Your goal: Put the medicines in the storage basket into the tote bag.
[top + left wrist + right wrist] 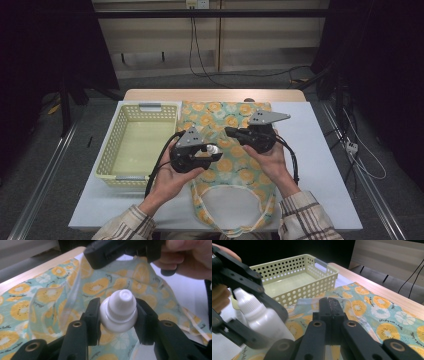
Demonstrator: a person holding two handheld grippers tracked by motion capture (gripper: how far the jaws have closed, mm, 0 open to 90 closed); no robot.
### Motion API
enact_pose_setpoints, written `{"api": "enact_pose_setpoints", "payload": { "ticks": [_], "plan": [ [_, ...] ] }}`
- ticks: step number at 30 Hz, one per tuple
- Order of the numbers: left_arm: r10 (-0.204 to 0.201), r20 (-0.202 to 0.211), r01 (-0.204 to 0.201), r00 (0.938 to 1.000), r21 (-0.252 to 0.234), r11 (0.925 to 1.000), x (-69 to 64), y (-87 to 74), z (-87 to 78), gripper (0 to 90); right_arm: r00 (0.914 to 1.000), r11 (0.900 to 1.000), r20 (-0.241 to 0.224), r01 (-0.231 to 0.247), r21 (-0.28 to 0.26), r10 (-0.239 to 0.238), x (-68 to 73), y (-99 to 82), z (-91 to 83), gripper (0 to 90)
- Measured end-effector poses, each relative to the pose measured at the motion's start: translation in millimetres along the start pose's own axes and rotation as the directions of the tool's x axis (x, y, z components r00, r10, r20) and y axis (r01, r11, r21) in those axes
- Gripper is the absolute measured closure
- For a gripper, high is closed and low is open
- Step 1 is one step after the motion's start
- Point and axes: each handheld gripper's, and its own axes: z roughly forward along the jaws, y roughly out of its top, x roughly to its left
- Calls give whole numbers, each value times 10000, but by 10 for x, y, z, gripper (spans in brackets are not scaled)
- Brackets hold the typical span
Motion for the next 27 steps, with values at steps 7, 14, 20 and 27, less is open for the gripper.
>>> {"api": "enact_pose_setpoints", "payload": {
  "ticks": [7, 14, 20, 27],
  "plan": [
    [247, 48, -250, 9997, 737, 9970, -5, -32, 281, 604, 10000, 10000, 19, -43, -13, 43, -2, -6, 1, 900],
    [211, 70, -217, 9998, 931, 9954, -7, -53, 463, 604, 10000, 10000, 32, -80, -38, 80, -17, -4, 2, 900],
    [365, 110, -377, 9993, 1472, 9884, -19, -100, 676, 604, 10000, 10000, -13, -54, 6, 54, -8, -7, 12, 900],
    [383, 75, -390, 9992, 1914, 9807, -13, -144, 877, 603, 10000, 10000, -7, -75, 21, 75, -17, -12, 17, 900]
  ]
}}
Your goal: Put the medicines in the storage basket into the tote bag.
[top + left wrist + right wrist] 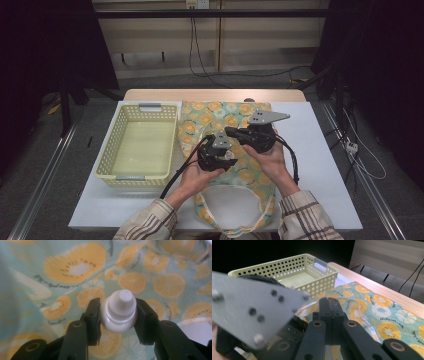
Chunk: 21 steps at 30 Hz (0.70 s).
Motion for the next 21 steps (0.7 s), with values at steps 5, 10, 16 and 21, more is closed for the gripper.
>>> {"api": "enact_pose_setpoints", "payload": {
  "ticks": [5, 10, 16, 21],
  "plan": [
    [-20, -141, 24, 9999, 297, 9996, 7, -20, 138, 603, 10000, 10000, 4, -35, 27, 35, -4, -7, 4, 900],
    [-395, -309, 406, 9987, 350, 9986, 80, -47, 224, 602, 9999, 10000, 77, -83, 28, 83, -17, -13, -3, 900],
    [-540, -322, 546, 9980, 198, 9983, 104, -51, 192, 535, 9998, 9999, 125, -124, 9, 124, -42, -19, -19, 900],
    [-515, -248, 516, 9984, 22, 9987, 83, -46, 129, 424, 9998, 9999, 128, -159, -15, 159, -44, -17, -21, 900]
  ]
}}
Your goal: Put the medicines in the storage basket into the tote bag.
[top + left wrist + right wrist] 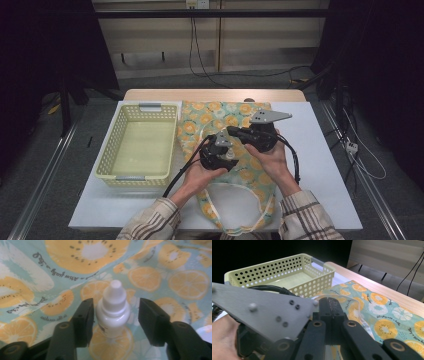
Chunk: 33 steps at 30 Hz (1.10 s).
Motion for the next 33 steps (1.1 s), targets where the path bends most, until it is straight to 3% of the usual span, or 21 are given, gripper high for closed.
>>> {"api": "enact_pose_setpoints", "payload": {
  "ticks": [8, 10, 11, 15, 21, 22, 23, 24, 26, 27, 28, 29, 30, 31, 32, 33],
  "plan": [
    [155, 273, -148, 9995, -259, 9996, -28, -9, -206, 265, 9999, 9999, 19, -118, -29, 118, -26, -3, 0, 900],
    [347, 226, -345, 9991, -127, 9993, -33, -36, -256, 242, 9999, 9999, -8, -142, -24, 142, -23, -6, 6, 900],
    [469, 139, -468, 9988, -61, 9989, -35, -50, -284, 234, 9999, 9999, -8, -117, -2, 117, -21, -8, 12, 900],
    [465, 486, -465, 9977, -4, 9989, -55, -77, -379, 199, 10000, 10000, -31, -91, 41, 91, -12, -13, 25, 900],
    [889, 536, -886, 9946, -80, 9960, -167, -127, -473, 201, 9999, 9999, 34, -115, 9, 115, -25, -16, 0, 900],
    [970, 510, -975, 9940, 84, 9952, -175, -140, -488, 201, 9999, 9999, 41, -134, 10, 134, -27, -20, 0, 900],
    [948, 551, -959, 9940, 187, 9952, -183, -157, -490, 193, 9999, 9999, 46, -142, 13, 142, -28, -24, 2, 900],
    [925, 274, -935, 9953, 409, 9948, -205, -172, -505, 181, 9999, 9999, 39, -113, 42, 112, -29, -29, 5, 900],
    [445, 860, -465, 9953, 205, 9987, -210, -243, -533, 177, 9999, 9999, 25, -119, 82, 119, -24, -37, 15, 900],
    [405, 801, -418, 9960, 142, 9990, -236, -276, -544, 175, 10000, 9999, 9, -97, 108, 97, -24, -40, 19, 900],
    [637, 748, -654, 9952, 213, 9976, -258, -297, -556, 170, 9999, 9999, 8, -104, 106, 104, -24, -42, 22, 900],
    [816, 349, -829, 9961, 363, 9959, -285, -307, -581, 152, 9999, 9999, 1, -123, 109, 123, -27, -45, 25, 900],
    [791, 327, -802, 9963, 326, 9962, -286, -320, -594, 136, 9999, 9998, 7, -134, 116, 134, -30, -49, 27, 900],
    [620, 680, -630, 9958, 133, 9979, -269, -337, -589, 136, 9999, 9998, 34, -154, 133, 153, -30, -55, 26, 900],
    [689, 696, -703, 9952, 180, 9974, -254, -348, -595, 140, 9999, 9998, 32, -164, 139, 163, -29, -59, 22, 900],
    [698, 307, -707, 9971, 296, 9971, -257, -359, -604, 144, 9999, 9998, 17, -151, 140, 151, -28, -62, 19, 900]
  ]
}}
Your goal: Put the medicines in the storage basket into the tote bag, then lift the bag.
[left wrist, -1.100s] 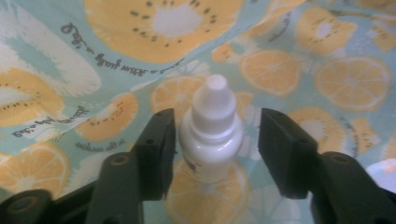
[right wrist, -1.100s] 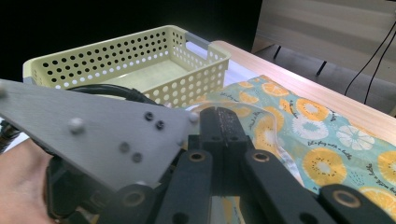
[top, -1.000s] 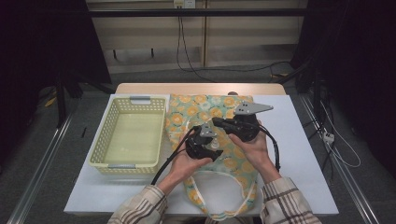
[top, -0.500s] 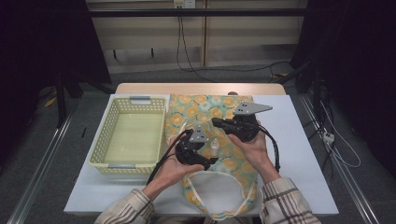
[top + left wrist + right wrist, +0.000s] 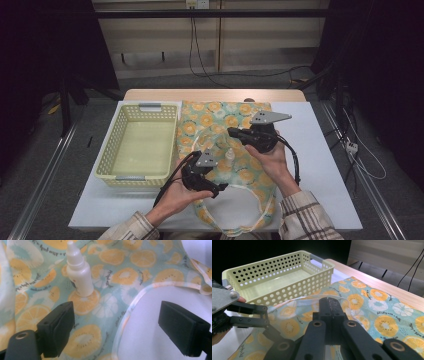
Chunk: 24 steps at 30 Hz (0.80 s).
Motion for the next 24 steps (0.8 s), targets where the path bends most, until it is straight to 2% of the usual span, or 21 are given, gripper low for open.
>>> {"api": "enact_pose_setpoints", "payload": {
  "ticks": [1, 4, 6, 7, 8, 10, 11, 12, 14, 15, 16, 17, 18, 19, 20, 21, 22, 24],
  "plan": [
    [5, 174, -4, 9998, -92, 10000, 15, -24, 7, 146, 10000, 10000, -5, -15, -11, 15, 1, -1, -2, 900],
    [198, 323, -203, 9993, 178, 9996, 0, -80, 56, 171, 10000, 10000, -55, -11, 0, 11, 7, -1, 4, 900],
    [492, 249, -502, 9985, 398, 9979, -32, -110, 103, 183, 10000, 10000, -46, -12, 19, 12, 10, -7, 13, 900],
    [640, 15, -640, 9979, 591, 9962, -52, -118, 127, 186, 10000, 10000, -46, -11, 45, 11, 9, -10, 16, 900],
    [625, 184, -633, 9979, 460, 9969, -51, -135, 160, 189, 10000, 10000, -44, -12, 50, 13, 9, -12, 17, 900],
    [730, 247, -743, 9970, 540, 9958, -64, -140, 179, 189, 10000, 10000, -43, -2, 59, 2, 11, -13, 16, 900],
    [772, 28, -772, 9970, 735, 9943, -81, -131, 177, 189, 10000, 10000, -35, 0, 57, 1, 11, -13, 15, 900],
    [630, 261, -645, 9977, 613, 9960, -89, -135, 188, 187, 10000, 10000, -37, -6, 51, 6, 11, -12, 14, 900],
    [837, 106, -843, 9964, 866, 9927, -81, -133, 213, 190, 10000, 10000, -46, -17, 53, 17, 11, -17, 17, 900],
    [636, 12, -634, 9980, 808, 9947, -66, -146, 237, 193, 10000, 10000, -46, -19, 84, 19, 12, -21, 20, 900],
    [520, 248, -541, 9983, 920, 9943, -50, -149, 248, 194, 10000, 9999, -53, -18, 109, 19, 15, -26, 26, 900],
    [603, 212, -621, 9980, 993, 9931, -62, -159, 265, 200, 10000, 9999, -61, -13, 125, 14, 18, -27, 31, 900],
    [814, -126, -791, 9966, 1324, 9880, -81, -155, 265, 222, 10000, 9999, -68, 26, 143, -25, 21, -26, 36, 900],
    [764, 125, -774, 9970, 1350, 9878, -68, -169, 293, 248, 10000, 9999, -57, 43, 150, -42, 25, -23, 40, 900],
    [539, 309, -573, 9981, 1227, 9908, -52, -182, 309, 261, 10000, 9999, -60, 72, 156, -71, 24, -21, 46, 900],
    [263, 569, -338, 9980, 1337, 9904, -23, -180, 306, 269, 10000, 9998, -82, 57, 171, -56, 24, -22, 53, 900],
    [-31, 653, -50, 9979, 1231, 9924, -1, -192, 322, 286, 9999, 9998, -98, 47, 183, -45, 24, -25, 58, 900],
    [-22, 676, -62, 9977, 1230, 9924, 22, -185, 324, 326, 10000, 9998, -80, 35, 220, -33, 19, -32, 63, 900]
  ]
}}
